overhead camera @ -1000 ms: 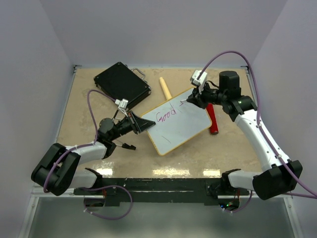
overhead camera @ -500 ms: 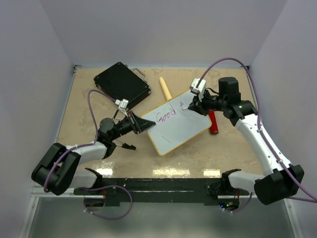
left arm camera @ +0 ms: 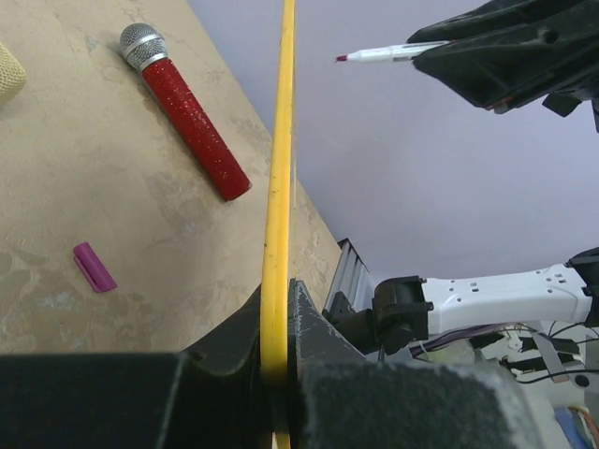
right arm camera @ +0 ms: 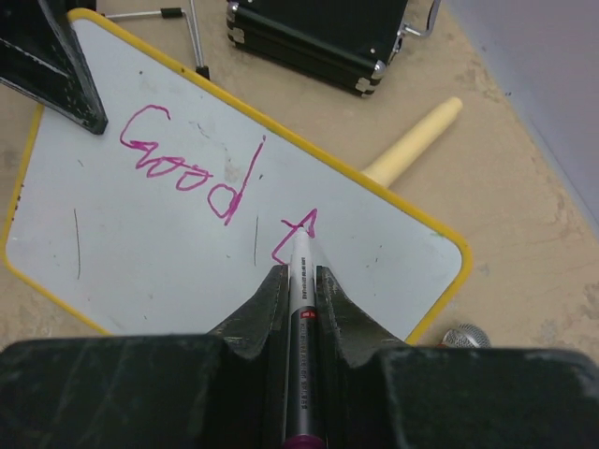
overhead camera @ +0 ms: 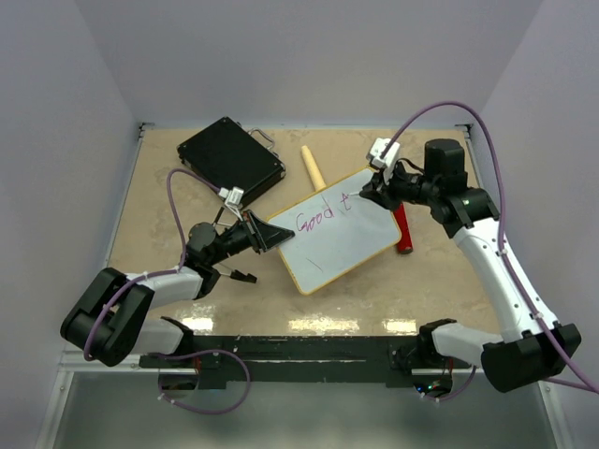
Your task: Write a sentence on the whiteboard
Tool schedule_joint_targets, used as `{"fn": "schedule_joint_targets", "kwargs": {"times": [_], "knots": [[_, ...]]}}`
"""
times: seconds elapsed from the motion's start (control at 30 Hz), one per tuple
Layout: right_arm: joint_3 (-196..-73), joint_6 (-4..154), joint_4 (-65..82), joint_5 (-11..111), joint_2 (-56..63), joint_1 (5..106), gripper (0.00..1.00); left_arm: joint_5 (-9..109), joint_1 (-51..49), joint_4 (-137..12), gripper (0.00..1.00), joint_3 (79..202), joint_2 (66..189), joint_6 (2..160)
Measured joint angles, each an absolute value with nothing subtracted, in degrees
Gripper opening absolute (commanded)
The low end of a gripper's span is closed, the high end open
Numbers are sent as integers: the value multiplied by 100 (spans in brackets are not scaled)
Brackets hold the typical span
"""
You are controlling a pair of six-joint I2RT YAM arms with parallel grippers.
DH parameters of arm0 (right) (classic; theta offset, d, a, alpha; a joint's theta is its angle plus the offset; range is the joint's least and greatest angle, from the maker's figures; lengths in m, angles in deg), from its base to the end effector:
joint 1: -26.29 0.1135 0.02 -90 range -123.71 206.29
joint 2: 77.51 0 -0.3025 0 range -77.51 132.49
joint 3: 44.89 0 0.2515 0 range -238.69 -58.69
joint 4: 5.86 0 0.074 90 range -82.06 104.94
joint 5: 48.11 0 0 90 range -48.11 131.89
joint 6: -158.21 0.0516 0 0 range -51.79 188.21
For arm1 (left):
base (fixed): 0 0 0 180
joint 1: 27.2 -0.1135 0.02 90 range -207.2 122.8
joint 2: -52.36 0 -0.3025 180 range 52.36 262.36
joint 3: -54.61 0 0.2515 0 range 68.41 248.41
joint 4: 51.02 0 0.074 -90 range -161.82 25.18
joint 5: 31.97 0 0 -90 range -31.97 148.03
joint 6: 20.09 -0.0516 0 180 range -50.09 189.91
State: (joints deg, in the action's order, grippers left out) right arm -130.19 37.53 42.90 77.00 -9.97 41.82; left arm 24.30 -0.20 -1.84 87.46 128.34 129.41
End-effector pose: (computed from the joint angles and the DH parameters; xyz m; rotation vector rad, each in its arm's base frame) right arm 0.2267 0.0938 0.4099 -1.1179 1.7049 0.4797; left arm 0.2066 -0.1374 0.2474 0.0712 1.7189 -1.6017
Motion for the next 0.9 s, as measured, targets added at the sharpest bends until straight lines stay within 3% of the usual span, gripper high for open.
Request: {"fn": "schedule_joint_targets", "kwargs": {"times": [0.9], "knots": [[-12705, 3755, 4041, 8281, -1427, 3747, 0, 2266, -20, -68, 0, 8746, 12839, 12944]]}}
